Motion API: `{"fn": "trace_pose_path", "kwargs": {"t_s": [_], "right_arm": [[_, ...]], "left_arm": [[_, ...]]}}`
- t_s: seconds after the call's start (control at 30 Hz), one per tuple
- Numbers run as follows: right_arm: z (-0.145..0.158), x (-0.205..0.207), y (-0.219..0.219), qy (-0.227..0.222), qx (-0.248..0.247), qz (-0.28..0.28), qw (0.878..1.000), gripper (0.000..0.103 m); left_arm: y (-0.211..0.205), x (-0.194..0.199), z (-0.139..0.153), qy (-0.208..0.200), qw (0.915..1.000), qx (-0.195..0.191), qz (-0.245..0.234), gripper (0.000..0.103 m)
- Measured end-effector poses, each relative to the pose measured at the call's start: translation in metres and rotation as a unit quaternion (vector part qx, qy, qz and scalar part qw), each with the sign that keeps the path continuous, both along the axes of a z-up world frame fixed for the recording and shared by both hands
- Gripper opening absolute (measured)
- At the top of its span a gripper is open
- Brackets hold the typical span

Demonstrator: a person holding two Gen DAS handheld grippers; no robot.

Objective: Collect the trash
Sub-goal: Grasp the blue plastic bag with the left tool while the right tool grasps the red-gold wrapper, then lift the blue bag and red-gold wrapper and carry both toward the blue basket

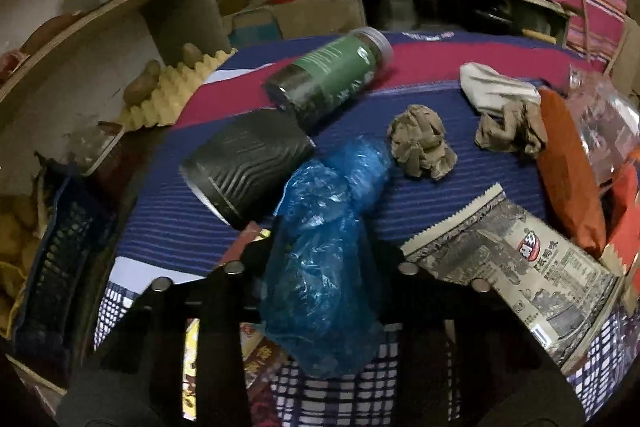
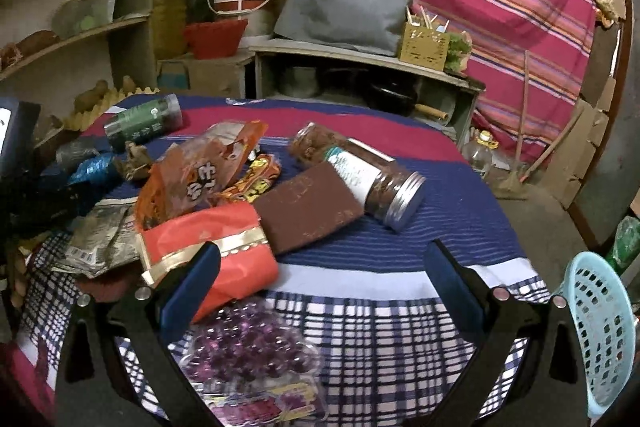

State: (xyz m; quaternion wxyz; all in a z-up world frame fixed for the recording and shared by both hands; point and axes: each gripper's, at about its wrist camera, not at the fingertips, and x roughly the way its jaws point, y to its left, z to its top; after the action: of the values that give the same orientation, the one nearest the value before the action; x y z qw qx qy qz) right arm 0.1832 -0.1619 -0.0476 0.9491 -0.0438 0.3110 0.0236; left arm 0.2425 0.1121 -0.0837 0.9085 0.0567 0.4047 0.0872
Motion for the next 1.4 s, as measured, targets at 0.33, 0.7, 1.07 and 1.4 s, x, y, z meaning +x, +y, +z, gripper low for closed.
{"fn": "trace_pose_path", "kwargs": {"t_s": [0.33,0.7,1.07,1.4], "right_arm": [[-0.014,-0.014,0.041,0.026,-0.014,0.047,0.998,0.099],[-0.039,0.002,0.059,0.077,-0.044,0.049,0.995,0.099],[-0.006,0.014,0.029,0.021,-0.027,0.02,0.999,0.099],[-0.001,0.016,0.049,0.005,-0.051,0.077,0.996,0.065]], "left_arm": [[-0.002,-0.038,0.049,-0.065,0.9977,-0.015,-0.009,0.017],[0.003,-0.047,0.053,-0.063,0.9972,-0.039,-0.004,0.017],[-0.003,-0.046,0.058,-0.066,0.9969,-0.041,-0.011,0.018],[-0.007,-0.045,0.057,-0.065,0.9971,-0.036,-0.014,0.018]]}}
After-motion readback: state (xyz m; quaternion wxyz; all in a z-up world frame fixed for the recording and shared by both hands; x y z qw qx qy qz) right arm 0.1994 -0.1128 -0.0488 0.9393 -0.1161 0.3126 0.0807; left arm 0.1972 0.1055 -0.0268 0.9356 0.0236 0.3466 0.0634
